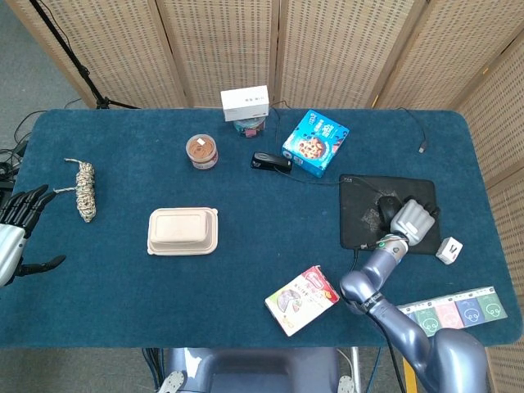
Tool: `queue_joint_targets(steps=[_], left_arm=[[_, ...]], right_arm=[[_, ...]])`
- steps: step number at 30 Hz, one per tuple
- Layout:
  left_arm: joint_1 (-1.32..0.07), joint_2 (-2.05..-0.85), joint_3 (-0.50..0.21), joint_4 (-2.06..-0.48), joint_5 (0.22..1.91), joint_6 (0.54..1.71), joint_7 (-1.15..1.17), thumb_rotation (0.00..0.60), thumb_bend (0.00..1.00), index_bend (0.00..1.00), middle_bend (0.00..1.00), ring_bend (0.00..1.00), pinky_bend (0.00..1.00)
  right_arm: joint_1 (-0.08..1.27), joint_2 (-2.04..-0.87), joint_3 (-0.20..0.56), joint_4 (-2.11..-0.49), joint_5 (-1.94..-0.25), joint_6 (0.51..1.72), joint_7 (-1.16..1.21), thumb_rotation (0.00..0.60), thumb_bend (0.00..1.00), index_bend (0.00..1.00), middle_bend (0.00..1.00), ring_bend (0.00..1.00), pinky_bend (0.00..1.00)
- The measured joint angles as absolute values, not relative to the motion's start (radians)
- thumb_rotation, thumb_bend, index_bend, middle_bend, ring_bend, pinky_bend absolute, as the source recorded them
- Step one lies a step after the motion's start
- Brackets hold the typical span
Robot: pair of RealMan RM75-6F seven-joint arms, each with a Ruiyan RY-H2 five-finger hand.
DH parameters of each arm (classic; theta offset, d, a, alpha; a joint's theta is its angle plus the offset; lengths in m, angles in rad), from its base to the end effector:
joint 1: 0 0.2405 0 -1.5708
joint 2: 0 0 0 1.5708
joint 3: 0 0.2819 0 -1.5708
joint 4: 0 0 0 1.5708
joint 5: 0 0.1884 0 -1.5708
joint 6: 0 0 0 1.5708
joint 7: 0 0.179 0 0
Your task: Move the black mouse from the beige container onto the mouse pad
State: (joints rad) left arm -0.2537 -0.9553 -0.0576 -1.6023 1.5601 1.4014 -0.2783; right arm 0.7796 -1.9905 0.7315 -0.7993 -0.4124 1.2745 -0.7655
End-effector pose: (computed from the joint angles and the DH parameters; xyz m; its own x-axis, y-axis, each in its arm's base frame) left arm -0.2877 0.2696 0.2305 0.3132 0.0271 0.9493 0.9319 -0.2012 -0.3017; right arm -0.2992 -0.4269 0.0104 0.2906 -0.0566 0.9552 -0.6639 0.7069 0.2438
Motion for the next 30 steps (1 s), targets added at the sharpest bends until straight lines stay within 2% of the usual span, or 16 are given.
queue_joint_targets(steps=[9,16,20,25,30], left_arm=[[-0.254,-0.954,-0.057,-1.6,1.562,1.399,-0.286,0.6,0.13,0.0,0.0,0.0,0.0],[-0.257,-0.954,-0.058,-1.6,1.559,1.393,-0.286,0.6,0.13,0.0,0.0,0.0,0.0],[-0.257,-0.955,-0.057,-1.602,1.56,1.392,-0.279,0.6,0.13,0.0,0.0,0.0,0.0],[-0.255,-0.958,-0.054,-1.607,1.566,1.395,-0.26,0.6,0.13,0.0,0.0,0.0,0.0],[-0.252,-0.964,-0.049,-1.613,1.572,1.398,-0.236,0.6,0.13,0.0,0.0,0.0,0.0]], right_arm=[[0.772,-1.985,0.723,-0.815,-0.415,1.273,-0.765,0.6,0.12,0.19,0.15,0.03,0.0],[0.769,-1.959,0.725,-0.897,-0.43,1.294,-0.756,0.6,0.1,0.07,0.04,0.0,0.0],[0.759,-1.918,0.729,-1.03,-0.431,1.324,-0.777,0.6,0.08,0.05,0.03,0.0,0.0],[0.73,-1.839,0.719,-1.243,-0.467,1.356,-0.781,0.6,0.0,0.05,0.01,0.0,0.0],[0.647,-1.68,0.66,-1.52,-0.592,1.344,-0.732,0.6,0.0,0.05,0.0,0.0,0.0]])
